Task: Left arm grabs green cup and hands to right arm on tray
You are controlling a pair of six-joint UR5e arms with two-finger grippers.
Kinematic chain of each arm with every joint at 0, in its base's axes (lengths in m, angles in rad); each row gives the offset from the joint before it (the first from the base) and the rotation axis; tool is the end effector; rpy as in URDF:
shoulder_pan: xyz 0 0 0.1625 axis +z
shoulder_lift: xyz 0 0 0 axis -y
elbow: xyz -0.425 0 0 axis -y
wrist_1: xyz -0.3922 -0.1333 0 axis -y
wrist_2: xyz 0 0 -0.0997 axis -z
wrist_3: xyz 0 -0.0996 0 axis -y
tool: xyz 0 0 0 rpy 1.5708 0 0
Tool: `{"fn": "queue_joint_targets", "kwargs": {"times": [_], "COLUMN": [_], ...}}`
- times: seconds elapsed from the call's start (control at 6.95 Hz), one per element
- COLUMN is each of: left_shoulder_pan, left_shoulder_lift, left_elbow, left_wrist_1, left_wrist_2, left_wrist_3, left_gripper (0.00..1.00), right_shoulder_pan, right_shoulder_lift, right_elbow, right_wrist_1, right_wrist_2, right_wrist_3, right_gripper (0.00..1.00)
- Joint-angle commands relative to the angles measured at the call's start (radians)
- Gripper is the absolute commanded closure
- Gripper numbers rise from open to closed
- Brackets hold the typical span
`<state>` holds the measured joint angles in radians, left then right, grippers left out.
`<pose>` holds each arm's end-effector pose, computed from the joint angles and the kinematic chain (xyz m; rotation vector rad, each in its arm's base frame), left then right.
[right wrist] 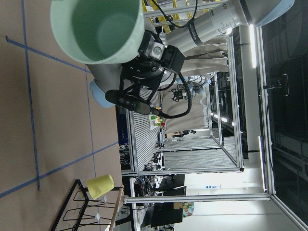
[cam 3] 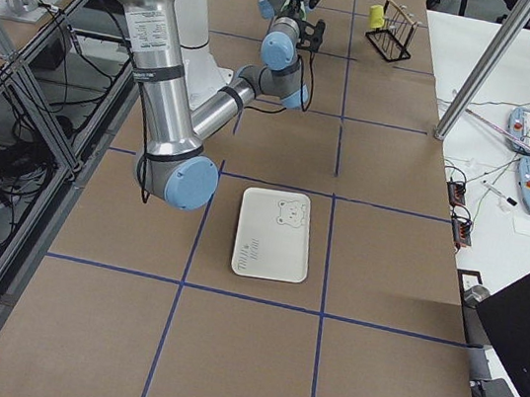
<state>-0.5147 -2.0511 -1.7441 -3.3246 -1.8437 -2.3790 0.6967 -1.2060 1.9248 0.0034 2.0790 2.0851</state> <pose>0.3811 -0.3378 0.1629 -0.4734 2.3414 -0.3050 -0.2878 -0.3514 0.1689 -0.0560 -2.1873 0.0947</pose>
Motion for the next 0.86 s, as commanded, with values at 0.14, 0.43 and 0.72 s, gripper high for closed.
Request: {"fn": "queue_joint_targets", "kwargs": {"times": [0.14,0.43,0.72], "left_shoulder_pan": [0.027,0.03,0.033], "left_shoulder_lift": [-0.014,-0.018,-0.02], "left_elbow": [0.0,0.003,0.003], "left_wrist_1": [-0.004,-0.004,-0.003], "left_wrist_2": [0.008,0.014,0.014], "left_wrist_3": [0.0,0.0,0.001], "left_gripper": [0.91,0.91,0.91], "right_shoulder_pan": [-0.022,-0.039,-0.048], "right_shoulder_lift": [0.013,0.026,0.034], "right_elbow": [-0.003,-0.001,-0.001], "right_wrist_1": [0.001,0.0,0.0], "right_wrist_2": [0.001,0.0,-0.003], "right_wrist_3": [-0.003,-0.003,-0.005], "right_gripper": [0.03,0.04,0.23]}}
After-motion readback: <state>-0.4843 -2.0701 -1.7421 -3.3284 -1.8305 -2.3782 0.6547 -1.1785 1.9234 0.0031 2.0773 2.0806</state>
